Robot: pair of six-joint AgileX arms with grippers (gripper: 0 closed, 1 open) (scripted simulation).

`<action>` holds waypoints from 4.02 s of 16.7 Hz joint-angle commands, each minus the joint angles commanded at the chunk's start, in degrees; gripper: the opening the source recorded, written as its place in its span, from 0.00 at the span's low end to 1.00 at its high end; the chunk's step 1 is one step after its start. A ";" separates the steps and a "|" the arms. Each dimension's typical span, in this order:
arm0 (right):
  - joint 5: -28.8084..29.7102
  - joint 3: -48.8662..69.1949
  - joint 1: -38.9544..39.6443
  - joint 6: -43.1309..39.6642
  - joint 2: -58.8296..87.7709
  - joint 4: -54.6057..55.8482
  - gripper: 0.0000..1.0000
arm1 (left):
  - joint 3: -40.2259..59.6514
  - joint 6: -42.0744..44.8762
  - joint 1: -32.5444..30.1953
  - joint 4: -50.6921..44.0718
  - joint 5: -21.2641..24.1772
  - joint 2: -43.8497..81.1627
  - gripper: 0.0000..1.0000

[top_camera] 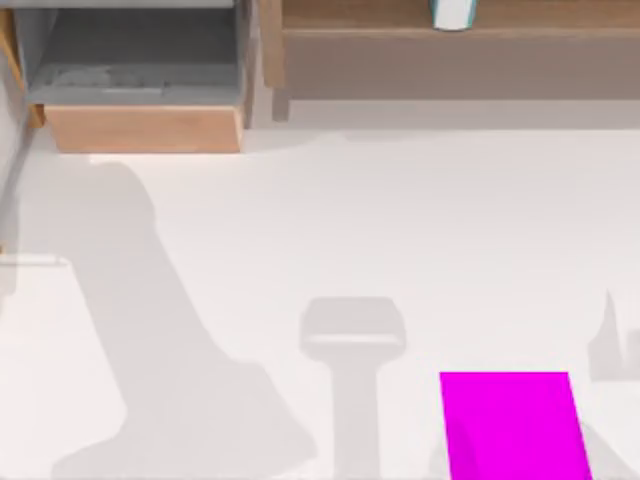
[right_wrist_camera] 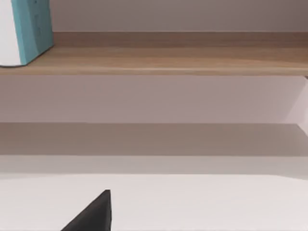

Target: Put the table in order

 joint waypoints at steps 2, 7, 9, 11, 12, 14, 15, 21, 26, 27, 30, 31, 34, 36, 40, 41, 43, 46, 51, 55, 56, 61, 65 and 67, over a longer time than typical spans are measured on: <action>0.00 0.00 0.00 0.00 0.00 0.00 1.00 | 0.00 0.00 0.00 0.00 0.00 0.00 0.92; 0.00 0.00 0.00 0.00 0.00 0.00 1.00 | 0.00 0.00 0.00 0.00 0.00 0.00 0.55; 0.00 0.00 0.00 0.00 0.00 0.00 1.00 | 0.00 0.00 0.00 0.00 0.00 0.00 0.40; 0.00 0.00 0.00 0.00 0.00 0.00 1.00 | 0.00 0.00 0.00 0.00 0.00 0.00 0.25; 0.00 0.00 0.00 0.00 0.00 0.00 1.00 | 0.00 0.00 0.00 0.00 0.00 0.00 0.17; 0.00 0.00 0.00 0.00 0.00 0.00 1.00 | 0.00 0.00 0.00 0.00 0.00 0.00 0.02; 0.00 0.00 0.00 0.00 0.00 0.00 1.00 | 0.00 0.00 0.00 0.00 0.00 0.00 0.00; 0.00 0.00 0.00 0.00 0.00 0.00 1.00 | 0.00 0.00 0.00 0.00 0.00 0.00 0.00; 0.00 0.00 0.00 0.00 0.00 0.00 1.00 | 0.35 -0.67 0.28 -0.47 -0.45 -1.43 0.00; 0.00 0.00 0.00 0.00 0.00 0.00 1.00 | 0.16 -1.39 0.30 -0.94 -0.81 -2.62 0.00; 0.00 0.00 0.00 0.00 0.00 0.00 1.00 | -0.95 -4.81 -0.11 -2.81 -1.86 -7.59 0.00; 0.00 0.00 0.00 0.00 0.00 0.00 1.00 | -1.26 -6.24 -0.54 -3.42 -2.07 -9.49 0.00; 0.00 0.00 0.00 0.00 0.00 0.00 1.00 | -2.07 -11.35 -3.06 -4.90 -2.22 -15.43 0.00; 0.00 0.00 0.00 0.00 0.00 0.00 1.00 | -2.53 -15.33 -6.03 -5.42 -1.94 -19.23 0.00; 0.00 0.00 0.00 0.00 0.00 0.00 1.00 | -3.76 -25.28 -16.25 -5.29 -0.96 -25.42 0.00; 0.00 0.00 0.00 0.00 0.00 0.00 1.00 | -4.41 -28.17 -19.70 -5.22 -0.73 -26.28 0.00; 0.00 0.00 0.00 0.00 0.00 0.00 1.00 | -6.17 -34.45 -27.56 -4.77 -0.32 -26.37 0.00; 0.00 0.00 0.00 0.00 0.00 0.00 1.00 | -9.49 -44.57 -40.52 -3.27 -0.07 -23.56 0.00; 0.00 0.00 0.00 0.00 0.00 0.00 1.00 | -15.58 -60.91 -62.88 -0.74 -1.62 -16.82 0.00; 0.00 0.00 0.00 0.00 0.00 0.00 1.00 | -18.60 -71.77 -77.90 1.70 -4.26 -13.19 0.00; 0.00 0.00 0.00 0.00 0.00 0.00 1.00 | -18.97 -73.94 -80.66 2.31 -4.98 -12.74 0.00; 0.00 0.00 0.00 0.00 0.00 0.00 1.00 | -19.68 -79.51 -86.80 4.13 -6.83 -12.16 0.00; 0.00 0.00 0.00 0.00 0.00 0.00 1.00 | -19.65 -79.37 -86.60 4.05 -6.73 -12.35 0.00; 0.00 0.00 0.00 0.00 0.00 0.00 1.00 | -19.65 -79.34 -86.73 3.91 -6.89 -12.31 0.00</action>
